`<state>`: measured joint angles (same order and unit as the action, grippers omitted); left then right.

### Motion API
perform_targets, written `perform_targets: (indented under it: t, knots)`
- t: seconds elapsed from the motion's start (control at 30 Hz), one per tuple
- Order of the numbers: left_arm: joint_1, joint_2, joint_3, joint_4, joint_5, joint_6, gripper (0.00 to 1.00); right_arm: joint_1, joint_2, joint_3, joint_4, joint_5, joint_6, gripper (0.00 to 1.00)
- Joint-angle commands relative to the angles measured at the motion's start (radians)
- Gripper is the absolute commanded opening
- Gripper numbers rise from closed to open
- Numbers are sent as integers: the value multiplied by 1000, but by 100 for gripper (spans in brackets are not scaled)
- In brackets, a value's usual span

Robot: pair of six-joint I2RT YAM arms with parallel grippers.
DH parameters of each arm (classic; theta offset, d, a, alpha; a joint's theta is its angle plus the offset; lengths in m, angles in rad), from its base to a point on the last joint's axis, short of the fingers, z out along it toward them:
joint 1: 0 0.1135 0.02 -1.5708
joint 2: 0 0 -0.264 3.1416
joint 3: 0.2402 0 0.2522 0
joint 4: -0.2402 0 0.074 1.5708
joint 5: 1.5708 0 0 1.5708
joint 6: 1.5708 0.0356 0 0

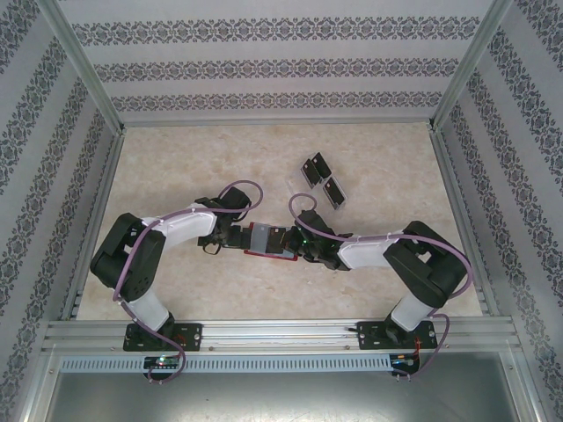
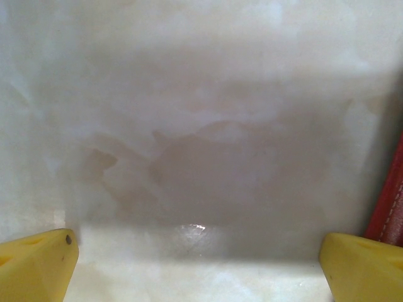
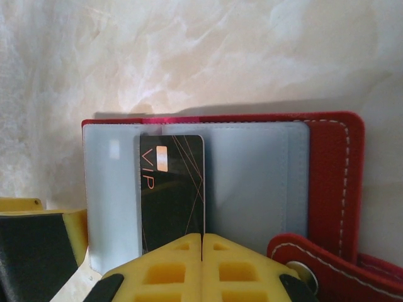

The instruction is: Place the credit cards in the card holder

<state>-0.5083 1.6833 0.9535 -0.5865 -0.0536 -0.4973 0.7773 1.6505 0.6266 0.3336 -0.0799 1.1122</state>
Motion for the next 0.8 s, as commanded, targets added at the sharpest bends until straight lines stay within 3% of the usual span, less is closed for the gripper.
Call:
perform_targets:
  t: [0.0, 0.77]
  knots:
    - [10, 11, -27, -1, 16, 20, 100, 13, 23, 20, -9, 23, 0, 0]
    - [9, 10, -33, 17, 43, 20, 100, 62, 86, 87, -8, -3, 10, 0]
